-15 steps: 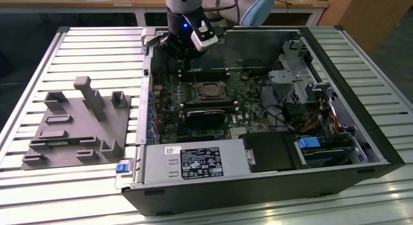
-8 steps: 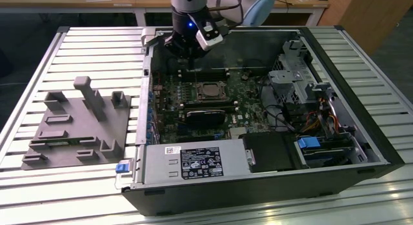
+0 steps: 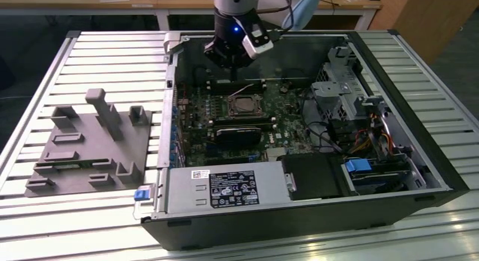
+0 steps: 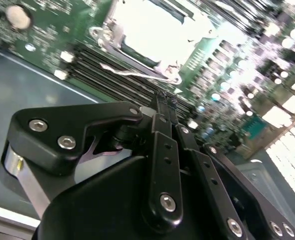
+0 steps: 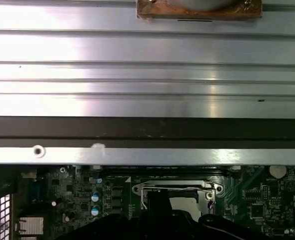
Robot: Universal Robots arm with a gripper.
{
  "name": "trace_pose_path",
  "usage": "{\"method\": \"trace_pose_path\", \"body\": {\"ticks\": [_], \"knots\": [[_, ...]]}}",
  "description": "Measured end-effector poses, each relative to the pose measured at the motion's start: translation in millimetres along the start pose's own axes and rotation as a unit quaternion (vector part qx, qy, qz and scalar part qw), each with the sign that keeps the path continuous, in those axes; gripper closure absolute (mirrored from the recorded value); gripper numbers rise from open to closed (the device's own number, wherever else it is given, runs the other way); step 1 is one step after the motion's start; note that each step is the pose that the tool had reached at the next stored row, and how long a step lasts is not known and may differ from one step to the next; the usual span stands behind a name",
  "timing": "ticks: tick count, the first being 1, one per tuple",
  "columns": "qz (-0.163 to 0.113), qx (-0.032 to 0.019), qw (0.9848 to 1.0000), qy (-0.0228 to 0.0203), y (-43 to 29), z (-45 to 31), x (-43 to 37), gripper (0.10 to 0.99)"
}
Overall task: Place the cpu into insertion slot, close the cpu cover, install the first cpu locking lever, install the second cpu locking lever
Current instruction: 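Install the first cpu locking lever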
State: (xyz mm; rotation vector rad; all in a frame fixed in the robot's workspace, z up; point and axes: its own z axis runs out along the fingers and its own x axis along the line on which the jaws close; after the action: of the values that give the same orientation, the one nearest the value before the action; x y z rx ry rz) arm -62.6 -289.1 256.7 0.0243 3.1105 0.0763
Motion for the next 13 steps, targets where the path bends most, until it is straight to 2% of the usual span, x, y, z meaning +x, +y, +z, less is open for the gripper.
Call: {"method": "trace_pose_path", "body": {"ticks": [2,4,5,7,8,13], "knots": [[0.0,-0.0001,1.0,0.0,0.1,0.7,-5.5,0.98],[0.0,-0.0007,1.0,0.0,0.0,1.2,-7.0,0.98],[0.001,-0.0035,1.0,0.0001,-0.1,1.4,-7.0,0.98],[0.001,-0.0157,0.9999,0.0002,-0.2,2.3,-7.0,0.98],[0.001,-0.0179,0.9998,0.0,-0.2,3.5,-7.0,0.98],[0.001,-0.0179,0.9998,-0.0006,-0.6,9.8,-7.1,0.98]]}}
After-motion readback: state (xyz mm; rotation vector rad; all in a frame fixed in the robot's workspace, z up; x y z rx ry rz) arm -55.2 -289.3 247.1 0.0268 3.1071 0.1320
